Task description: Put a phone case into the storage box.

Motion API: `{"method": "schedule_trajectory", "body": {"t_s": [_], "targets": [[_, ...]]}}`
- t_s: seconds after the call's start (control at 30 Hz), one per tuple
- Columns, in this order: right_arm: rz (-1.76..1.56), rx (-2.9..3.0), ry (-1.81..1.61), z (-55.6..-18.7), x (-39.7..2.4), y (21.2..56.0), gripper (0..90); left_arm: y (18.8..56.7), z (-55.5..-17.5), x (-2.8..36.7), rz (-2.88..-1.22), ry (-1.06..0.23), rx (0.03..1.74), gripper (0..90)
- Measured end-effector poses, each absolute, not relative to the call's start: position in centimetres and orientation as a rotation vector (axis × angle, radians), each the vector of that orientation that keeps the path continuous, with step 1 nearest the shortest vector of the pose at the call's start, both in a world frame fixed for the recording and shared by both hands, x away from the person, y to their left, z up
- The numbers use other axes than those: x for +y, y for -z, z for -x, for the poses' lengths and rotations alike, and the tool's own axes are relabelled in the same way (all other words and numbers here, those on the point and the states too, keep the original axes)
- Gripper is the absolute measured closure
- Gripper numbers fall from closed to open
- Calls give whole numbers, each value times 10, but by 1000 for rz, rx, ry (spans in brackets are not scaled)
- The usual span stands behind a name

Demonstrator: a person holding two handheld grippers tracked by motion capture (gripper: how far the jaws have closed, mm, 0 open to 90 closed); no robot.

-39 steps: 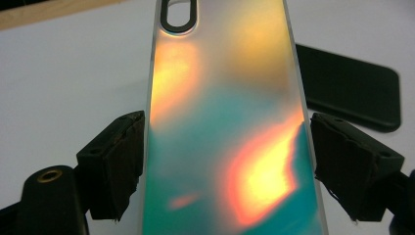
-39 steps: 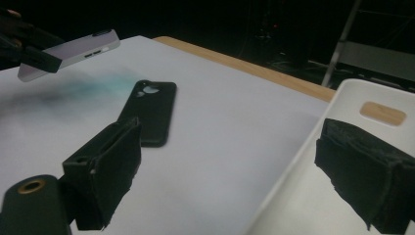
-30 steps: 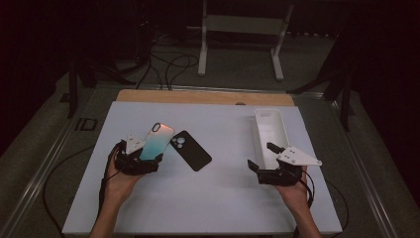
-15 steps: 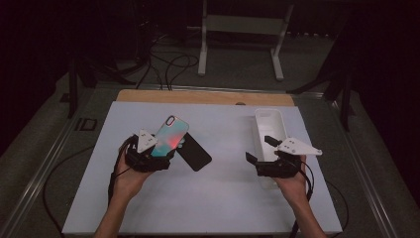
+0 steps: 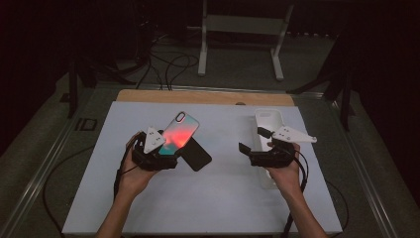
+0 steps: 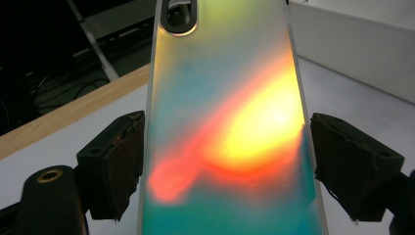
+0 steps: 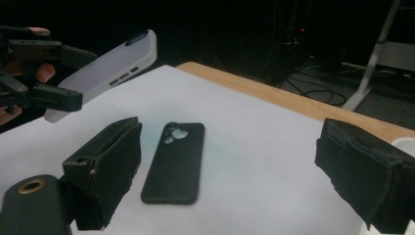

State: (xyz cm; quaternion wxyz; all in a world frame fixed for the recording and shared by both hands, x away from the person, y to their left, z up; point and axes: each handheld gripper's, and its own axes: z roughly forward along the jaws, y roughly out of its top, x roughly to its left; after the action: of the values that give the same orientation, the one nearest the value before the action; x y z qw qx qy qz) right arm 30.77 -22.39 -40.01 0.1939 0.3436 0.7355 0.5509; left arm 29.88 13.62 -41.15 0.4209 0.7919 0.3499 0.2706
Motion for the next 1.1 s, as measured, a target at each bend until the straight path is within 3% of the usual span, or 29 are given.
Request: {"method": "schedule_trajectory", "body": {"t_s": [1.1], "targets": [[-942,2254,-1710,-334,-163,392,129,407,-290,88,-1993,-635,637,170]]}}
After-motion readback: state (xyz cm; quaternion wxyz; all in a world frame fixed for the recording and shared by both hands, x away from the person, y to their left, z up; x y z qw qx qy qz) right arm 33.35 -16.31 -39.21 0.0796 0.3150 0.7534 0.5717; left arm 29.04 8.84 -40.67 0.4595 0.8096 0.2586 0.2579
